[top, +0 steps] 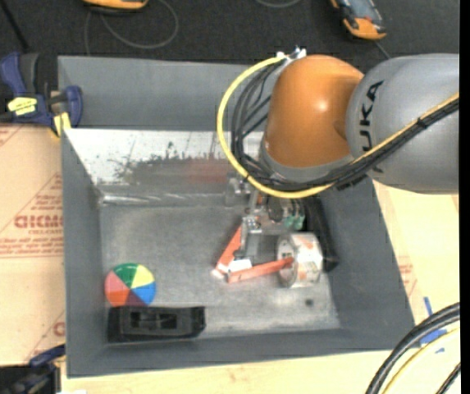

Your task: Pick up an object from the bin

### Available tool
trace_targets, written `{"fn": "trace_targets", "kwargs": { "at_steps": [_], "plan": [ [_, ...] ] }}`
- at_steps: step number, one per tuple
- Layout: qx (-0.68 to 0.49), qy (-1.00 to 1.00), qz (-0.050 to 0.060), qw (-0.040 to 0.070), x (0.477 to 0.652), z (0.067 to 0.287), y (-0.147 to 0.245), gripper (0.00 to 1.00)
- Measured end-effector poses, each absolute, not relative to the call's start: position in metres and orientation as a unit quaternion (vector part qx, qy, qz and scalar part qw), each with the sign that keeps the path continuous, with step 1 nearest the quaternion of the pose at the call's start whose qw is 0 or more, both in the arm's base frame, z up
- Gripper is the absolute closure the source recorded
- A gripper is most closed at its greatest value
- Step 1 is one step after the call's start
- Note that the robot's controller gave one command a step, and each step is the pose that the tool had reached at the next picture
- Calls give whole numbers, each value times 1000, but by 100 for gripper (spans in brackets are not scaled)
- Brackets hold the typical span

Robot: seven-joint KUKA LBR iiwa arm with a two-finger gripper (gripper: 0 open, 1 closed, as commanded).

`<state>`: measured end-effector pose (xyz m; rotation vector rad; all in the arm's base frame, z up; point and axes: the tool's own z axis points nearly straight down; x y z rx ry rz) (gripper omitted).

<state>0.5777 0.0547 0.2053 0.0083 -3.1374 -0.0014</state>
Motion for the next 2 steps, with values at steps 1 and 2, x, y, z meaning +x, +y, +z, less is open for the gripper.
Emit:
{"fn": "trace_targets", "kwargs": {
  "at_steps": [1,2],
  "plan": [
    [2,-1000,-1,-1,578,210,54,0],
    [-20,-1000,-1,-3,586,187,31,0]
  ]
}}
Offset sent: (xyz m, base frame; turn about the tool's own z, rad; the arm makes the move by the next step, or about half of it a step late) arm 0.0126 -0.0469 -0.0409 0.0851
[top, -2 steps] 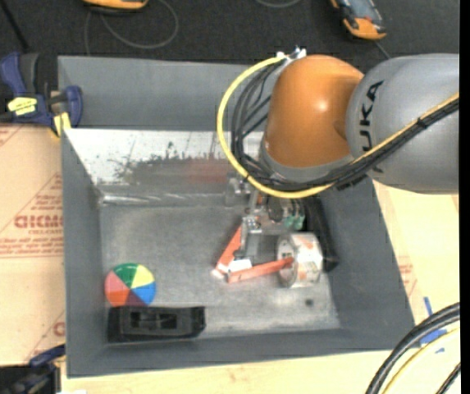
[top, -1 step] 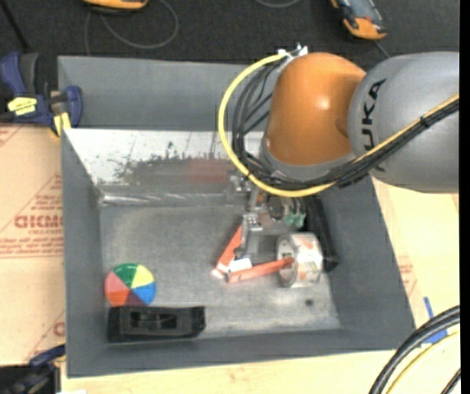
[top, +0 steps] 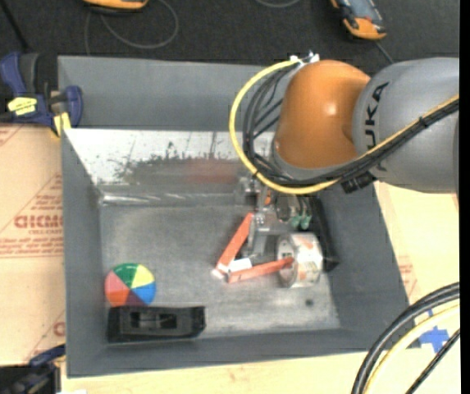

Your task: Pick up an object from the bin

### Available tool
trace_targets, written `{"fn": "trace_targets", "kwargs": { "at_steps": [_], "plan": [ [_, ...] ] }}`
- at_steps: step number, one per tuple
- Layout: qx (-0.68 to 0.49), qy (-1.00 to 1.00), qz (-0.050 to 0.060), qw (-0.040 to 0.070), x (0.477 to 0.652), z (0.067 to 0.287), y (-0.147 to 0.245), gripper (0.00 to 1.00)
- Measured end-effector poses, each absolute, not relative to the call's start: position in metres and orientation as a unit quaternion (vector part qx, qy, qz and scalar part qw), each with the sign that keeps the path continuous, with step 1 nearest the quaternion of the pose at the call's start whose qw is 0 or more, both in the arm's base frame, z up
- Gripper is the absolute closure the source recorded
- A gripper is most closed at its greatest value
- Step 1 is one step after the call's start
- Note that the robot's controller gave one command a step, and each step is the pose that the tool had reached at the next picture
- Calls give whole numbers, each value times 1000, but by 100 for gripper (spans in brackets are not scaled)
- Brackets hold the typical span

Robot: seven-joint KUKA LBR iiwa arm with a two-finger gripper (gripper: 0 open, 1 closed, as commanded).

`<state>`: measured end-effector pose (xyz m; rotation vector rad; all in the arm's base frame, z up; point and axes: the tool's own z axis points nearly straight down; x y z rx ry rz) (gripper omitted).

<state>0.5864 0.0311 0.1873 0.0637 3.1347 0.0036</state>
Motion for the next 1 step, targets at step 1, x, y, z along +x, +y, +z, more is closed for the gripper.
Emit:
{"fn": "trace_targets", "kwargs": {
  "at_steps": [1],
  "plan": [
    [-11,1000,0,2,589,158,-18,0]
  ]
}}
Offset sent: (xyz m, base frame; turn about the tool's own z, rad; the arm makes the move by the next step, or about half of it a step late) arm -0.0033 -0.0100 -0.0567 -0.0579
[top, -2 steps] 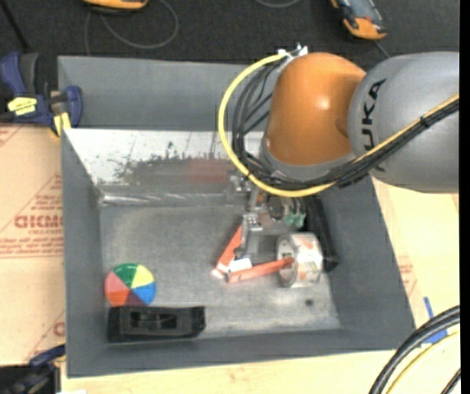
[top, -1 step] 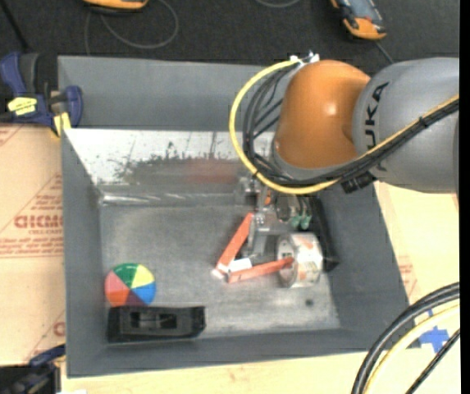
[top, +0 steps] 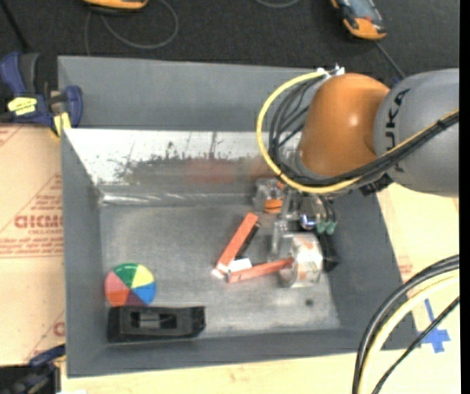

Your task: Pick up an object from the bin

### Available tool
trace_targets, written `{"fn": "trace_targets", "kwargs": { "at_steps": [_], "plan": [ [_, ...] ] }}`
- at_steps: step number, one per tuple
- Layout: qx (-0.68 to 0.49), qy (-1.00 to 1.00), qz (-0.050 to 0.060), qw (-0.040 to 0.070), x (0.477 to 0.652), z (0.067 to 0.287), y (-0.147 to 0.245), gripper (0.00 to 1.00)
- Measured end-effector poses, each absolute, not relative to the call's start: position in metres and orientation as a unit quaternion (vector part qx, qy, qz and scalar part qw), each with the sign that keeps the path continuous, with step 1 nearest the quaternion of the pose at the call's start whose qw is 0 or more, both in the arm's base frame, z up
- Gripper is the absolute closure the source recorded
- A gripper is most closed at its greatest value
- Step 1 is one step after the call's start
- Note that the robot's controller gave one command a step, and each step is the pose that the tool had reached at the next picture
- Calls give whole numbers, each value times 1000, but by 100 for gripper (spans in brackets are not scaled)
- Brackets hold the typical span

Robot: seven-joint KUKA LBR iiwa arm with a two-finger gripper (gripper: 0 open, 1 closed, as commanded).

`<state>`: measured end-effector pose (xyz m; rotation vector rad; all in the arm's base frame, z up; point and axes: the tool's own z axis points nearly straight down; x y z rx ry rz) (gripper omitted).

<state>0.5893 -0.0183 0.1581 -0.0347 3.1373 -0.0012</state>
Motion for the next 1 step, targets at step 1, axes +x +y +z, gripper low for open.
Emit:
{"fn": "trace_targets", "kwargs": {
  "at_steps": [1],
  "plan": [
    [-17,1000,-2,1,587,145,-32,0]
  ]
}}
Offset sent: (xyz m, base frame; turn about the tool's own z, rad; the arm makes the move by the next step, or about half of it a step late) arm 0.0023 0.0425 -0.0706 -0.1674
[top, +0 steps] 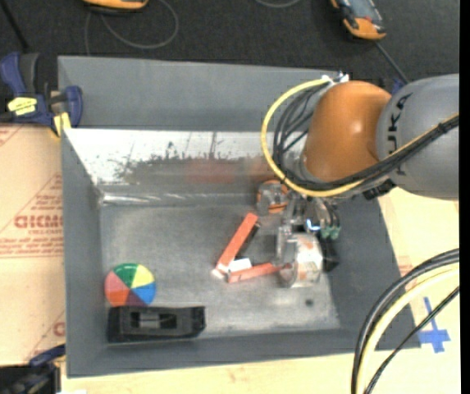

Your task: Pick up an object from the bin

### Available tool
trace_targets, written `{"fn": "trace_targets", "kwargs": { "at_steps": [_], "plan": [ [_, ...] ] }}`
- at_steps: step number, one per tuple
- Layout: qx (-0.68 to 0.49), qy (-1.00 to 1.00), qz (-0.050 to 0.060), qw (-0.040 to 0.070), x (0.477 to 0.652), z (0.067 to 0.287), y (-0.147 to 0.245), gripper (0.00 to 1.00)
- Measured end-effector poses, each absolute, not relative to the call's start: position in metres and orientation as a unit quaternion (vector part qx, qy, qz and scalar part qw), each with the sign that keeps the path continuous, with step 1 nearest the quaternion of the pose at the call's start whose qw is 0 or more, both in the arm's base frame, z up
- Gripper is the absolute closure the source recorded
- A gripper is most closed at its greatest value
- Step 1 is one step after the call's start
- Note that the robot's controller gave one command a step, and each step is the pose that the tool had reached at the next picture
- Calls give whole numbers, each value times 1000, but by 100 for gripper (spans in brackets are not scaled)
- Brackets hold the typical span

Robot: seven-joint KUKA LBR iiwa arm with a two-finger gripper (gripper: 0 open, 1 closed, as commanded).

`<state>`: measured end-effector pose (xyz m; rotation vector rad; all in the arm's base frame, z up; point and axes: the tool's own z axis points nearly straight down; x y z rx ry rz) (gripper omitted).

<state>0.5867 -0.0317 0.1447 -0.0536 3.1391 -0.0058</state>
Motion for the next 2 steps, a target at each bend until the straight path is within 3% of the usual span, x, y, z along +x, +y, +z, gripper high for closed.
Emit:
{"fn": "trace_targets", "kwargs": {
  "at_steps": [1,2],
  "plan": [
    [-94,996,0,2,594,92,24,100],
    [-94,996,1,2,594,92,24,100]
  ]
}}
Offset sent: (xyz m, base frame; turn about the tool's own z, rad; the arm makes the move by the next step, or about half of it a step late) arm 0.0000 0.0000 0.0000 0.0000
